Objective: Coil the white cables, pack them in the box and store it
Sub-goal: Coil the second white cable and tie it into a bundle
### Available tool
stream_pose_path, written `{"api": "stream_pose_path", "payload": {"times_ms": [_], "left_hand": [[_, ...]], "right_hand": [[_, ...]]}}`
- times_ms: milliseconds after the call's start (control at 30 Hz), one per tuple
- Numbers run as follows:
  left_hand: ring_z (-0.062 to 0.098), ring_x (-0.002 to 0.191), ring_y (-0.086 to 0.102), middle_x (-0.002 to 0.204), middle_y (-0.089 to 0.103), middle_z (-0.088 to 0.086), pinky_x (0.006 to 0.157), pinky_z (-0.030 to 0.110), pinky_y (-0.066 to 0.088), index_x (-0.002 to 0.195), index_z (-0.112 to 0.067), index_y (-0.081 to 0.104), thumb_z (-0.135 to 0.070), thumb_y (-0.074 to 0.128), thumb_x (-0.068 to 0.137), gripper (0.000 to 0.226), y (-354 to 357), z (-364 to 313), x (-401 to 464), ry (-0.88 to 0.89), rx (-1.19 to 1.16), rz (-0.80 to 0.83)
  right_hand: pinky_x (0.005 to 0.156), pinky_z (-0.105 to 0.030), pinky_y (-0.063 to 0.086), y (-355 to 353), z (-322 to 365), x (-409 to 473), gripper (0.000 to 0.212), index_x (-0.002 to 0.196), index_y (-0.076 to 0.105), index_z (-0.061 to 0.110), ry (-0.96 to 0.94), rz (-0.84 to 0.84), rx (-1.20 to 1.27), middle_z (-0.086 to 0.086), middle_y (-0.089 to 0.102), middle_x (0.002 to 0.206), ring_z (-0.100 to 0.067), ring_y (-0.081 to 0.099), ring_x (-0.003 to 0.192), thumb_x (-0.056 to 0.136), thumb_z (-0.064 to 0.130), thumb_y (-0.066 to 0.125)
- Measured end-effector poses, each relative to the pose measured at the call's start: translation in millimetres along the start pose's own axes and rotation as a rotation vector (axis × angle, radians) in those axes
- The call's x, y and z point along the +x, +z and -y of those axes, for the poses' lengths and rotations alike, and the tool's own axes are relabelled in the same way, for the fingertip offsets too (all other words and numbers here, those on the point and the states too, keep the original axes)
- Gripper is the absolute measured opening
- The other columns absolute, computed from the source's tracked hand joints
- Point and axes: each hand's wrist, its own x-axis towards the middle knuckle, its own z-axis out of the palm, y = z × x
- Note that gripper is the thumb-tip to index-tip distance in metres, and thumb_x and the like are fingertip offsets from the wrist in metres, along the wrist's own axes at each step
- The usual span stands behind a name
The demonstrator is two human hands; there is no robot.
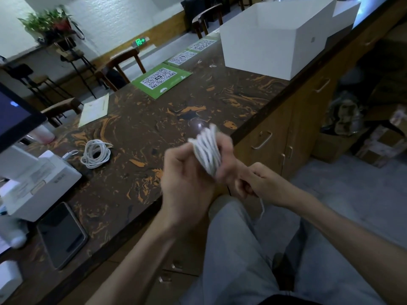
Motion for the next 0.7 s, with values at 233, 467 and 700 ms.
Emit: {"api": "stream_pose_path", "payload": {"times_ms": [233,467,700], "left_hand": [[0.021,0.111,0.052,0.12,0.057,0.006,0.093,0.028,0.041,0.112,-0.013,0.06,-0.016,0.05,0.099,0.016,-43,-12,15,-0.035,1.542,-0.131],[0.024,0.117,0.054,0.125,0.058,0.011,0.105,0.034,0.041,0.127,-0.007,0.058,-0.017,0.051,0.101,0.029,-46,37,-5,-0.462,1.482,-0.046],[0.012,0.071,0.063,0.079,0.067,0.007,0.072,0.029,0.052,0.094,0.0,0.066,-0.033,0.026,0.107,0.054,-16,40,-26,-0.488,0.897,0.173]], "right_hand": [[0.063,-0.04,0.05,-19,21,-12,0.056,0.074,0.068,0.019,0.016,0.111,-0.338,-0.011,0.066,0.071,-0.029,0.061,0.064,0.101,0.053,0.033],[0.051,-0.034,0.042,-43,49,-15,0.052,0.064,0.068,0.02,-0.085,0.094,-0.436,-0.009,0.055,0.053,-0.024,0.051,0.049,0.101,0.045,0.042],[0.047,-0.024,0.036,-57,52,-4,0.056,0.053,0.059,0.009,-0.207,-0.009,-0.287,-0.009,0.048,0.044,-0.019,0.043,0.039,0.1,0.037,0.046]]}}
